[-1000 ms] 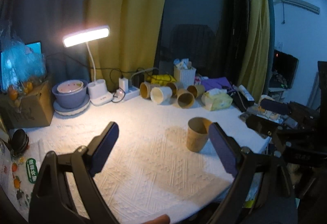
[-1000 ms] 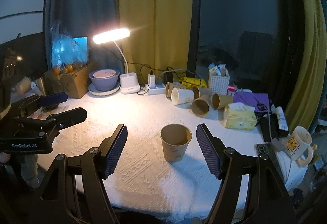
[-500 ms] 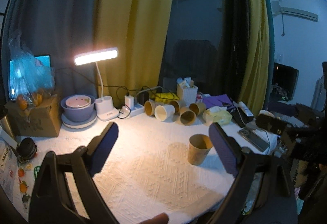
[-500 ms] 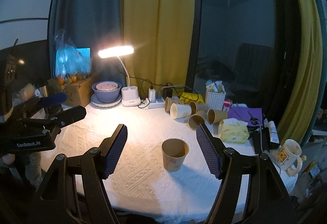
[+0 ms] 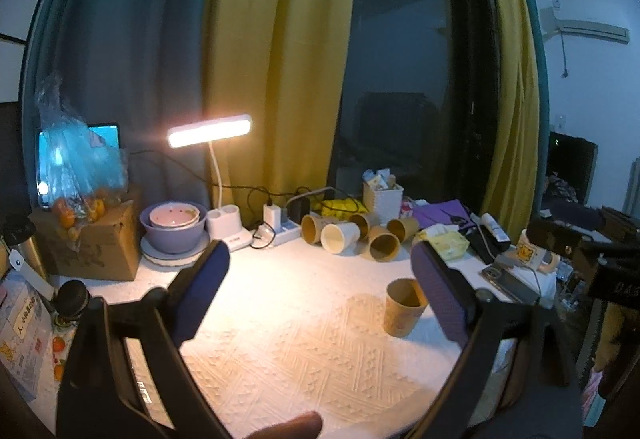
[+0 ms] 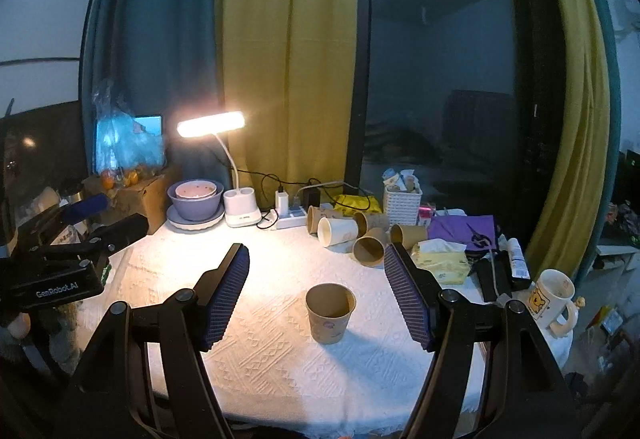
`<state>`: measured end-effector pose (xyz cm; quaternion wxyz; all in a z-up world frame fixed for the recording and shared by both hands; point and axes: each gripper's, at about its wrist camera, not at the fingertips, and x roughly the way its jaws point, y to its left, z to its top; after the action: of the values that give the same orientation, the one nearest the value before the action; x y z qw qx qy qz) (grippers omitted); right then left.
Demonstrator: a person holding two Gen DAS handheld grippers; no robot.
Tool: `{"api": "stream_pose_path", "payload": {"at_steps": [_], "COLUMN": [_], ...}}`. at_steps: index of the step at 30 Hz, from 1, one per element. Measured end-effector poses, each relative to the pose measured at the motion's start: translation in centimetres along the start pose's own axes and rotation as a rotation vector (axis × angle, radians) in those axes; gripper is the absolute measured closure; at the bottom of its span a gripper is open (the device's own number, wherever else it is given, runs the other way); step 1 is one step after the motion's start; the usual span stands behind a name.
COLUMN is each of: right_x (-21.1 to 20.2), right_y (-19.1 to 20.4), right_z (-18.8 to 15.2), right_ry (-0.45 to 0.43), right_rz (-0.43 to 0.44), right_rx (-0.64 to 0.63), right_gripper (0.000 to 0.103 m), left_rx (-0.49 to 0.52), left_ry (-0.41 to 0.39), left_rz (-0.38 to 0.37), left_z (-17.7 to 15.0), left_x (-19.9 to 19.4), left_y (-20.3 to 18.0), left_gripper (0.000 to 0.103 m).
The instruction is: Flip cup upright
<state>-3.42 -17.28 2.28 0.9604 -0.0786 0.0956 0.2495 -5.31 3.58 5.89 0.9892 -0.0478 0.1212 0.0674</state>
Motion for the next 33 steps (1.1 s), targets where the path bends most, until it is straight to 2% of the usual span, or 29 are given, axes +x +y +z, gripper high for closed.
{"api": "stream_pose_path", "payload": {"at_steps": [33], "right_x": [0.7], "right_y": [0.86], "right_z": [-0.97], "right_ry": [0.033], "right_rz": [0.009], "right_rx": [0.004], "right_gripper": [0.03], "left_rx": [0.003], "left_ry": [0.035], "left_rz": [-0.007], "left_z": [-0.59], "left_x": [0.71], "left_y": [-0.45], "left_gripper": [0.01]}}
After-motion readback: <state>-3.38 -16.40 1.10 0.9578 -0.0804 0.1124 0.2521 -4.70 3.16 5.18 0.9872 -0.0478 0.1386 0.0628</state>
